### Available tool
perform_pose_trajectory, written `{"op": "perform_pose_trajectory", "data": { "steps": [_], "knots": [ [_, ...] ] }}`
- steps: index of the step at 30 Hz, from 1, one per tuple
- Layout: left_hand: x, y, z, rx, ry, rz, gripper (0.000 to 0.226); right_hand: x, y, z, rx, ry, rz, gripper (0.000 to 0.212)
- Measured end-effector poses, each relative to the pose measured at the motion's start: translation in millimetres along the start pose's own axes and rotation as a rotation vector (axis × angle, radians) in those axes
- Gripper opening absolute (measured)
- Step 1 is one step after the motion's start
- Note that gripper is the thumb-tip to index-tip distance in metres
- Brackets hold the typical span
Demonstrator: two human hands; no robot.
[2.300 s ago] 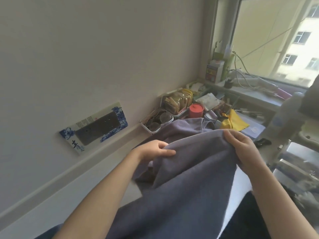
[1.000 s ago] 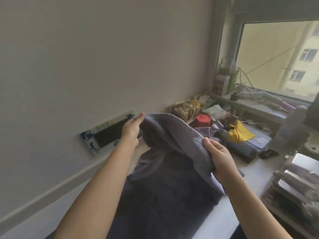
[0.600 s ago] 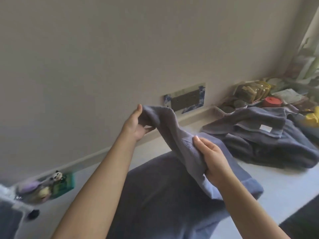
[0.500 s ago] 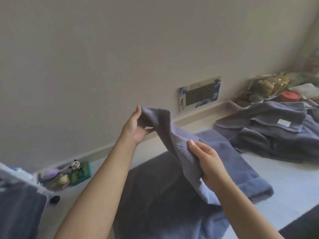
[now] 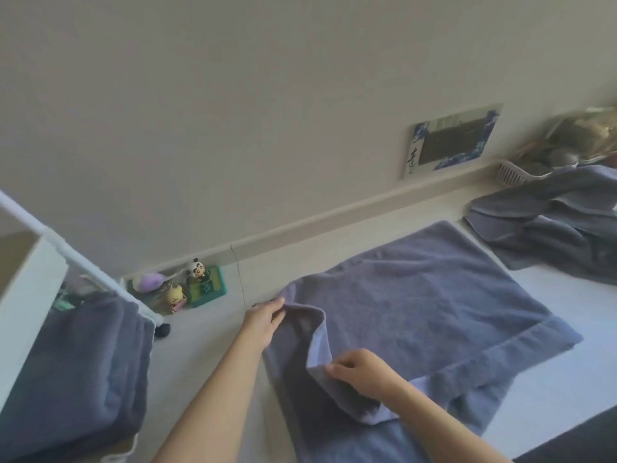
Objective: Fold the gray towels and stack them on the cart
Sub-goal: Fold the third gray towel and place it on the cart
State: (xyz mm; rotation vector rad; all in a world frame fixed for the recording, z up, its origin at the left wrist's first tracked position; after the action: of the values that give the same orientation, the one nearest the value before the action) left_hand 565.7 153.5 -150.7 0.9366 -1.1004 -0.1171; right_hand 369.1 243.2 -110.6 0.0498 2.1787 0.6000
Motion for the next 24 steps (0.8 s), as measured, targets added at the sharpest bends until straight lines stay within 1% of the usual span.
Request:
{"op": "perform_pose_trajectory", "data": {
  "steps": [2,3,5,6,7,8,10,11,13,14,16,18,19,20,24],
  "knots": [
    [-4.0,-5.0,0.9,-0.010,-0.052,-0.044,0.008,-0.9,-4.3,7.9,-0.044,0.098,-0.038,0.032],
    [-6.7,-8.1,2.8,0.000,-0.091,-0.061,0.016,-1.2,-6.1,11.8,-0.065,0.135,-0.056,0.034],
    [-11.0,-15.0,5.0,0.076,-0.136,-0.045,0.030,-2.8,-5.6,19.2,-0.130,0.199,-0.091,0.037],
    [-11.3,-21.1,4.6,0.145,-0.150,-0.007,0.034,-4.6,-4.7,22.3,-0.185,0.220,-0.100,0.032],
    [-10.3,-26.3,3.4,0.229,-0.167,0.049,0.035,-7.0,-2.7,25.1,-0.244,0.238,-0.119,0.022],
    [-6.2,-29.1,1.4,0.308,-0.210,0.114,0.033,-9.2,-0.1,26.7,-0.308,0.257,-0.137,0.019],
    [5.7,-22.5,1.1,0.415,-0.229,0.263,0.019,-8.2,1.1,25.7,-0.390,0.288,-0.149,0.028],
    [13.9,-15.7,1.8,0.438,-0.213,0.359,0.017,-6.4,-1.3,24.5,-0.402,0.306,-0.147,0.030],
    [23.4,-3.5,-1.4,0.470,-0.311,0.523,0.027,-3.1,-5.7,22.0,-0.397,0.324,-0.133,0.032],
    [22.1,-1.6,-5.1,0.482,-0.391,0.543,0.035,-1.2,-8.4,22.2,-0.393,0.342,-0.132,0.033],
    [10.2,-14.2,-20.2,0.506,-0.532,0.439,0.041,0.3,-9.9,29.5,-0.420,0.359,-0.162,0.035],
    [3.1,-26.3,-30.7,0.484,-0.684,0.388,0.034,3.5,-11.4,42.0,-0.439,0.335,-0.208,0.043],
    [2.7,-30.8,-32.9,0.476,-0.724,0.384,0.031,6.7,-12.0,47.6,-0.441,0.331,-0.223,0.048],
    [3.8,-31.4,-32.7,0.478,-0.730,0.370,0.029,11.3,-13.4,52.7,-0.432,0.331,-0.224,0.049],
    [6.7,-33.3,-31.8,0.487,-0.689,0.359,0.031,25.3,-19.4,63.1,-0.380,0.338,-0.184,0.041]
  ]
}}
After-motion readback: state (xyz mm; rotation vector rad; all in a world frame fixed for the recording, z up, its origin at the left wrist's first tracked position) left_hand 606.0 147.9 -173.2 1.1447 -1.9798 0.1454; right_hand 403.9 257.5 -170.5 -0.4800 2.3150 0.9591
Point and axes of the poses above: each hand's wrist, its own y-axis away from the middle knuckle, its own z-axis out of the palm, x = y × z, the point moved 4 cm from there along -y, towards the middle knuckle, and after that the axes turned 11 degrees about x, right-handed, at the moved point
